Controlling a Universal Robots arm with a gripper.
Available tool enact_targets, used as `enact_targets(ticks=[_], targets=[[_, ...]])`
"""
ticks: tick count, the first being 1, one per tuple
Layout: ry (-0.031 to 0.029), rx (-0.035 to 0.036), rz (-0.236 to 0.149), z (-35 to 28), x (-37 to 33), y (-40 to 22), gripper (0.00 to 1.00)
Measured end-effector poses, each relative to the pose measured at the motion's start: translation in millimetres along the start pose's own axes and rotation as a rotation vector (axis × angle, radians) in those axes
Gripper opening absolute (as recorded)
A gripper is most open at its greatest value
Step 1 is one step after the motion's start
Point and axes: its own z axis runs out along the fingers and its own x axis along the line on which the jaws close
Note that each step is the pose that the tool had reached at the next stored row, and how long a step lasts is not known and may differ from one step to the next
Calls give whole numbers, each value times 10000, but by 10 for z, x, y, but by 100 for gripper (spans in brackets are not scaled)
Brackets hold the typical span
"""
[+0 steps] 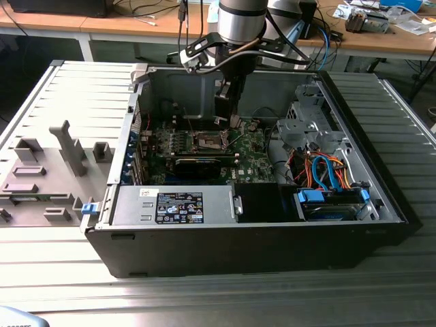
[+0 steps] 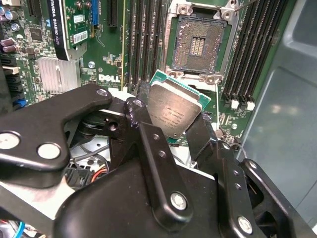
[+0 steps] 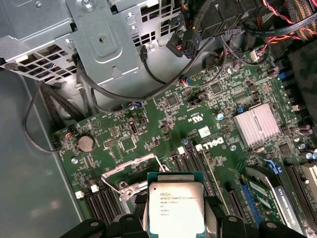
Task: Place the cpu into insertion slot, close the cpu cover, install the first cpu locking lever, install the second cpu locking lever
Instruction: 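Place the cpu into insertion slot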
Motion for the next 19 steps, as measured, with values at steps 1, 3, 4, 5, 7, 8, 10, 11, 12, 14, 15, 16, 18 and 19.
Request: enact_targets(ticks=[1,3,4,5,7,8,10,11,12,14,15,16,18,19], targets=[[0,0,15,0,0,0,54],[0,1,35,0,0,0,54],[0,1,53,0,0,0,54],[-1,2,64,0,0,0,54],[0,3,87,1,0,0,54],[0,3,101,1,0,0,54],[0,4,130,1,0,0,54],[0,5,141,1,0,0,54],[0,5,149,1,0,0,54],[-1,5,166,1,0,0,54],[-1,5,177,1,0,0,54],[-1,6,185,1,0,0,54],[-1,6,202,1,0,0,54],[-1,7,211,1,0,0,54]])
